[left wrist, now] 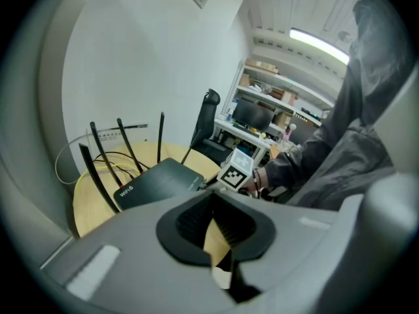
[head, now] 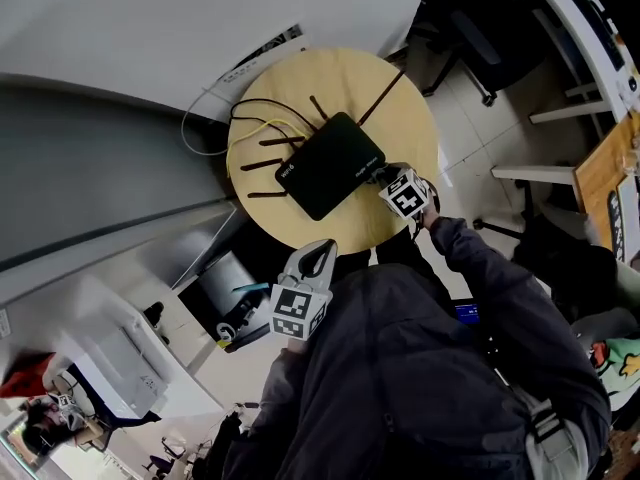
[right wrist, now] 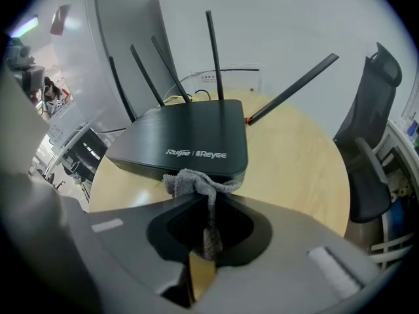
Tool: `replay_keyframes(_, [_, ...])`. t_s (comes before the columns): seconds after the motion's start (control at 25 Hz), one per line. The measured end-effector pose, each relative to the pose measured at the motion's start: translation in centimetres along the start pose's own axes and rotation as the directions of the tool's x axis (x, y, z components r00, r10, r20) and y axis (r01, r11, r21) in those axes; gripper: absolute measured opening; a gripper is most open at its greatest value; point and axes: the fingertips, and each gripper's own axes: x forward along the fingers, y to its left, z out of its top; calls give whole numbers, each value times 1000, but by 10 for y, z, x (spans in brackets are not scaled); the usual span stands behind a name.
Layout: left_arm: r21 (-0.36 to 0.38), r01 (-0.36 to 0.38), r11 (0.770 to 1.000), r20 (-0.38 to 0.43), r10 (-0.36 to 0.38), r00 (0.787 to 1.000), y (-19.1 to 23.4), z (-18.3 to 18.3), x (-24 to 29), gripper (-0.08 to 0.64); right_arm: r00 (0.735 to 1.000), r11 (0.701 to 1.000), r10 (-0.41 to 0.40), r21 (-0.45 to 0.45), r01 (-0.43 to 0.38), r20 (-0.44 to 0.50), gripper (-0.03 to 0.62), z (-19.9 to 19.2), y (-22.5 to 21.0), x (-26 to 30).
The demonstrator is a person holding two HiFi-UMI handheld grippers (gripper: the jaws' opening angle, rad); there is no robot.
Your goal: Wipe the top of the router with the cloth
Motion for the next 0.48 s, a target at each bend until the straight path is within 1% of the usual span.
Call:
replay_keyframes(0.08, [-10,-13,1000,1,13,1000,-1,9,9,0,999,999,34,-38,-34,-5,28,-1,-3,-2])
replay_keyframes(0.16, [-21,-26,999,6,26,1000,-2,21,18,0,996,991,86,-100,-88,-18,28,-2,-2,-6])
replay_keyframes(0.24, [-31,-40,999,12,40,999,-1,30,25,0,993,985,116,-127,-118,-20,28,-4,-10,-13])
replay_keyframes(0.32, [-44,-58,997,16,59,998,0,37,31,0,996,989,93,-114,-92,9,28,2,-34,-20])
replay_keyframes(0.4, [-61,-78,995,13,79,997,1,41,37,0,996,992,73,-105,-69,41,28,17,-60,-22])
replay_keyframes(0.48, [-77,-98,992,9,99,995,1,45,42,0,994,987,98,-135,-91,44,28,33,-76,-16])
